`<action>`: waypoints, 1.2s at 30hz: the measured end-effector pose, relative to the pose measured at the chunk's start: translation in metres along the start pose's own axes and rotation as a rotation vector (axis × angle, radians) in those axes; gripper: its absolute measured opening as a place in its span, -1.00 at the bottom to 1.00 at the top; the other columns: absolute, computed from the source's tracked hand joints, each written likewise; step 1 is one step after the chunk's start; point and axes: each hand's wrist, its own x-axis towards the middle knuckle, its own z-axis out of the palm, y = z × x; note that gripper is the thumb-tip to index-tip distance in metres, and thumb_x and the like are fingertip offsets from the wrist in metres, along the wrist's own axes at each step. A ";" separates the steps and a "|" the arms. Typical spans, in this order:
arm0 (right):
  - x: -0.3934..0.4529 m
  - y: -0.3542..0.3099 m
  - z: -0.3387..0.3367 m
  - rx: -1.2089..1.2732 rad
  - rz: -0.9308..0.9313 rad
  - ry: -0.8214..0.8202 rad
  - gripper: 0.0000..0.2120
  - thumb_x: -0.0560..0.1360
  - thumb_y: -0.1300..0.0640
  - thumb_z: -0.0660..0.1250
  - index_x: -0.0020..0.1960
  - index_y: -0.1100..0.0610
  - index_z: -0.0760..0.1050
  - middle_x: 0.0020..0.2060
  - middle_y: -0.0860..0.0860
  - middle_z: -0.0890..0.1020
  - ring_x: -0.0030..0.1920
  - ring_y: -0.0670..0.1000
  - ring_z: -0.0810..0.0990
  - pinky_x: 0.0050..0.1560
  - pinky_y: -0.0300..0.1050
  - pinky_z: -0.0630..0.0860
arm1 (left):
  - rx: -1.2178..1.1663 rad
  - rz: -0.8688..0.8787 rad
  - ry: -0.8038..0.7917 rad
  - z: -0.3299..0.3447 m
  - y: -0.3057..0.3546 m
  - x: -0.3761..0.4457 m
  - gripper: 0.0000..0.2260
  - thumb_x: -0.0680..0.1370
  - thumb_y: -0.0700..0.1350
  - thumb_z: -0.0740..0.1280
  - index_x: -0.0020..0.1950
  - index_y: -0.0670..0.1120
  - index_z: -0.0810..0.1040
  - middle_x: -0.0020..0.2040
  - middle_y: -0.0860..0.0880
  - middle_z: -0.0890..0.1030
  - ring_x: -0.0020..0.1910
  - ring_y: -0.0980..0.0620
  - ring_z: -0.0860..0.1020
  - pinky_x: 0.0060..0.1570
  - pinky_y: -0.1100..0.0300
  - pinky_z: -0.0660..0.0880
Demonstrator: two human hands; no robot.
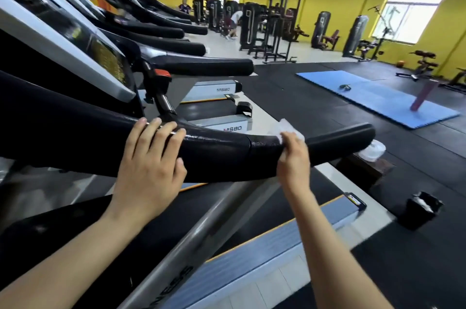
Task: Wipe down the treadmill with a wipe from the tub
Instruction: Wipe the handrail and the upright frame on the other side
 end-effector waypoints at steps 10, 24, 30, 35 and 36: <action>-0.003 -0.051 0.010 0.182 -0.526 -0.283 -0.68 0.53 0.20 0.19 0.21 0.13 0.59 0.11 0.03 0.67 0.13 0.09 0.60 0.20 -0.01 0.49 | 0.000 -0.043 -0.102 0.025 0.072 0.024 -0.53 0.53 -0.14 0.28 0.44 -0.24 0.49 0.38 -0.19 0.54 0.45 -0.23 0.42 0.53 -0.25 0.18; 0.094 0.114 -0.034 0.005 -0.179 -0.140 -0.63 0.46 0.13 0.09 0.00 0.17 0.66 -0.08 0.16 0.69 -0.02 0.24 0.62 0.06 0.04 0.40 | -0.095 -0.140 -0.148 0.061 0.140 0.039 -0.61 0.59 -0.28 0.17 0.42 -0.25 0.48 0.40 -0.17 0.52 0.45 -0.20 0.41 0.53 -0.17 0.20; -0.021 0.031 0.015 0.439 -0.530 -0.182 -0.58 0.59 0.38 0.15 0.43 0.26 0.47 0.41 0.15 0.50 0.49 0.09 0.38 0.55 0.04 0.14 | -0.070 -0.179 -0.154 0.066 0.144 0.039 -0.60 0.57 -0.32 0.15 0.40 -0.28 0.47 0.37 -0.22 0.53 0.42 -0.26 0.43 0.52 -0.21 0.21; -0.013 0.076 0.026 0.247 -0.820 -0.164 -0.53 0.65 0.35 0.01 0.51 0.18 0.38 0.52 0.09 0.36 0.56 0.03 0.27 0.57 0.04 0.16 | -0.034 -0.138 -0.202 0.066 0.141 0.036 -0.54 0.54 -0.33 0.17 0.45 -0.27 0.43 0.44 -0.20 0.48 0.47 -0.24 0.38 0.54 -0.19 0.16; -0.007 0.094 0.027 0.217 -0.806 -0.124 -0.50 0.63 0.37 0.02 0.52 0.16 0.38 0.52 0.09 0.35 0.57 0.02 0.26 0.57 0.03 0.15 | -0.034 -0.136 -0.209 0.066 0.140 0.037 -0.53 0.53 -0.33 0.18 0.46 -0.26 0.43 0.46 -0.19 0.47 0.48 -0.24 0.36 0.55 -0.19 0.15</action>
